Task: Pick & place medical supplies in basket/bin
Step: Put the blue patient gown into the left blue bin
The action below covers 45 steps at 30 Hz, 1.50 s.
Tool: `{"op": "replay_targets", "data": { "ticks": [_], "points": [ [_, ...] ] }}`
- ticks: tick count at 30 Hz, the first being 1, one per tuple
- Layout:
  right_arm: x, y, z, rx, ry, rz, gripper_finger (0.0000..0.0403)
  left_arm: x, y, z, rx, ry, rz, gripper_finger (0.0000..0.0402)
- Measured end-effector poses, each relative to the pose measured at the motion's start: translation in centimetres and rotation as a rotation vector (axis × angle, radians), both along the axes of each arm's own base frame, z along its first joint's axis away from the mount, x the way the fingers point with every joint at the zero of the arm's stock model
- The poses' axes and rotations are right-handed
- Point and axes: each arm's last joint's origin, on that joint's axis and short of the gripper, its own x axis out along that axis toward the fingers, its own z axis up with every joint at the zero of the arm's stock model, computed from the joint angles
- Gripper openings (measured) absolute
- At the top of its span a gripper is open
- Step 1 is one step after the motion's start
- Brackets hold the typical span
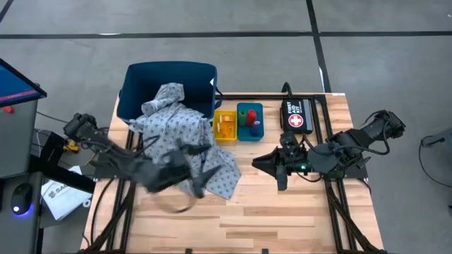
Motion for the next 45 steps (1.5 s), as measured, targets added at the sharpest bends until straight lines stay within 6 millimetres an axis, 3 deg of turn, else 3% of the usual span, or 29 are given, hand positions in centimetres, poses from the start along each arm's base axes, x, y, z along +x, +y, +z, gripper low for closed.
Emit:
{"op": "replay_targets", "data": {
  "ticks": [3, 7, 10, 13, 19, 23, 27, 34, 45],
  "points": [
    [0.0, 0.0, 0.0, 0.008, 0.000, -0.004, 0.0077, 2.2, 1.6, -1.8, 0.031, 0.279, -0.086, 0.0331],
    [-0.1, 0.2, 0.0, 0.019, -0.003, -0.006, 0.0077, 1.1, 2.4, -5.0, -0.193, 0.622, -0.094, 0.0335],
    [-0.4, 0.6, 0.0, 0.016, -0.009, -0.028, 0.0077, -0.7, 0.9, -7.2, -0.352, 0.776, -0.141, 0.0344],
    [-0.6, 0.8, 0.0, 0.021, -0.006, -0.023, 0.0077, -2.6, -1.3, -7.9, -0.529, 0.826, -0.157, 0.0353],
    [-1.1, 0.5, 0.3, 0.025, -0.011, -0.024, 0.0077, -6.3, -4.9, -10.0, -0.776, 0.936, 0.029, 0.0362],
    [-1.5, 0.2, 0.5, 0.022, -0.007, -0.025, 0.0077, -7.6, -6.0, -12.5, -0.853, 0.945, 0.330, 0.0367],
    [-1.8, 0.0, 0.7, 0.026, -0.014, -0.025, 0.0077, -7.4, -5.4, -14.3, -0.843, 0.842, 0.629, 0.0374],
    [-2.0, -0.1, 0.9, 0.033, -0.020, -0.026, 0.0077, -4.1, -2.2, -16.7, -0.750, 0.722, 0.797, 0.0398],
    [-2.4, 0.4, 1.0, 0.074, -0.029, -0.021, 0.0077, -4.0, 2.2, -23.8, -0.885, 0.593, 0.889, 0.0398]
  ]
}}
